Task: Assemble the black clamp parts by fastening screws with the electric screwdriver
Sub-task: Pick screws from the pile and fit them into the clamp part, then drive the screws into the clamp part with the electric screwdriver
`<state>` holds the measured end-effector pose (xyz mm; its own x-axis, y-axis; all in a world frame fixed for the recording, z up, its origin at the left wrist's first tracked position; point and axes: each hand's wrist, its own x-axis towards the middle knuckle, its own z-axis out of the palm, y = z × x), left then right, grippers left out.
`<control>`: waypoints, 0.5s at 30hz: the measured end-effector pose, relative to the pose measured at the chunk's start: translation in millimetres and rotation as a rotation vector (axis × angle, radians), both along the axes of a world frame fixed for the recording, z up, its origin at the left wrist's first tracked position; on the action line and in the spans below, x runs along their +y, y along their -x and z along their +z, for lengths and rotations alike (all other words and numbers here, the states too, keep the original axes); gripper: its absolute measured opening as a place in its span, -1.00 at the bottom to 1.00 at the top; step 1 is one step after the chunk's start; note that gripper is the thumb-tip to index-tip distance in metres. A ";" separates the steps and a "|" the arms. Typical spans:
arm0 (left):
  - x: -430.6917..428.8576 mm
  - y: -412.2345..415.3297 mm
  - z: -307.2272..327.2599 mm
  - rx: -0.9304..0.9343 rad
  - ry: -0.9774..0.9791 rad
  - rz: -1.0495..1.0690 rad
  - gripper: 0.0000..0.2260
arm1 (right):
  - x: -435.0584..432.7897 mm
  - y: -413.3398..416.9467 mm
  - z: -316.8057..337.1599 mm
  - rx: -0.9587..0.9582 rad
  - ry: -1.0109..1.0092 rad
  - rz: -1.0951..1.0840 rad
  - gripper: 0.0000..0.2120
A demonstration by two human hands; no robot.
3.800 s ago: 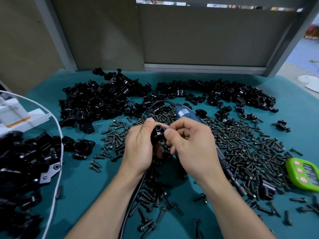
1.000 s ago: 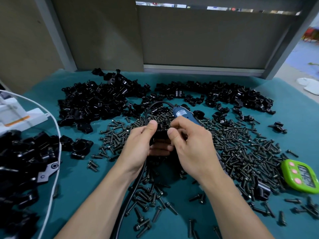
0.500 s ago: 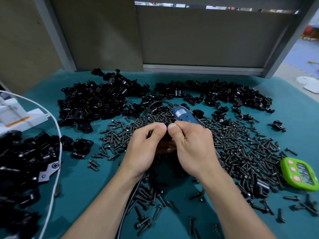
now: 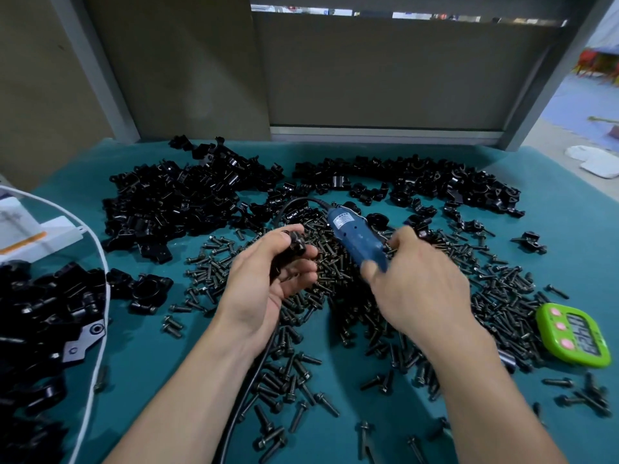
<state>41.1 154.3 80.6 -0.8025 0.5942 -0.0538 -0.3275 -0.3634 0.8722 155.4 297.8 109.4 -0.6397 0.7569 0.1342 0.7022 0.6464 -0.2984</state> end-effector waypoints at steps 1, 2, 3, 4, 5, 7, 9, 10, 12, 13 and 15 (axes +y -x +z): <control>-0.6 1.1 0.1 -0.022 -0.011 0.006 -0.75 | -1.0 0.6 -1.8 -0.109 0.035 -0.015 -0.60; -1.1 2.0 0.4 -0.033 -0.015 0.009 -0.74 | -3.0 2.7 -5.0 -0.166 0.062 -0.023 -0.58; -1.5 2.6 0.7 -0.032 -0.014 0.006 -0.74 | -5.5 5.1 -8.7 -0.176 0.068 -0.031 -0.60; -1.7 2.5 1.8 -0.026 -0.013 0.000 -0.71 | -6.2 7.4 -13.1 -0.155 0.060 -0.040 -0.64; -1.9 2.2 2.3 -0.014 -0.011 -0.005 -0.66 | -5.3 9.0 -17.0 -0.109 0.049 -0.039 -0.68; -1.3 1.2 2.5 0.017 0.006 -0.007 -0.62 | -1.2 8.2 -19.8 -0.003 0.062 -0.025 -0.69; -1.3 1.4 1.6 0.062 0.047 0.014 -0.70 | 7.2 7.5 -21.0 0.081 0.133 0.000 -0.56; -1.4 2.0 0.8 0.092 0.082 0.032 -0.74 | 9.8 7.6 -19.1 0.121 0.194 0.016 -0.49; -1.1 3.3 0.2 0.141 0.147 0.067 -0.78 | 13.3 9.4 -12.7 0.334 0.423 0.029 -0.50; -1.5 3.8 -0.4 0.149 0.174 0.085 -0.75 | 14.5 10.6 -9.4 0.512 0.604 0.023 -0.57; -2.1 4.9 -0.3 0.163 0.240 0.133 -0.65 | 14.6 8.1 0.0 0.856 1.029 0.014 -0.71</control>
<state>36.2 152.2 80.3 -0.8817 0.4698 -0.0440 -0.1400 -0.1713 0.9752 147.4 312.4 109.3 -0.6500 0.7489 -0.1291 0.0457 -0.1311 -0.9903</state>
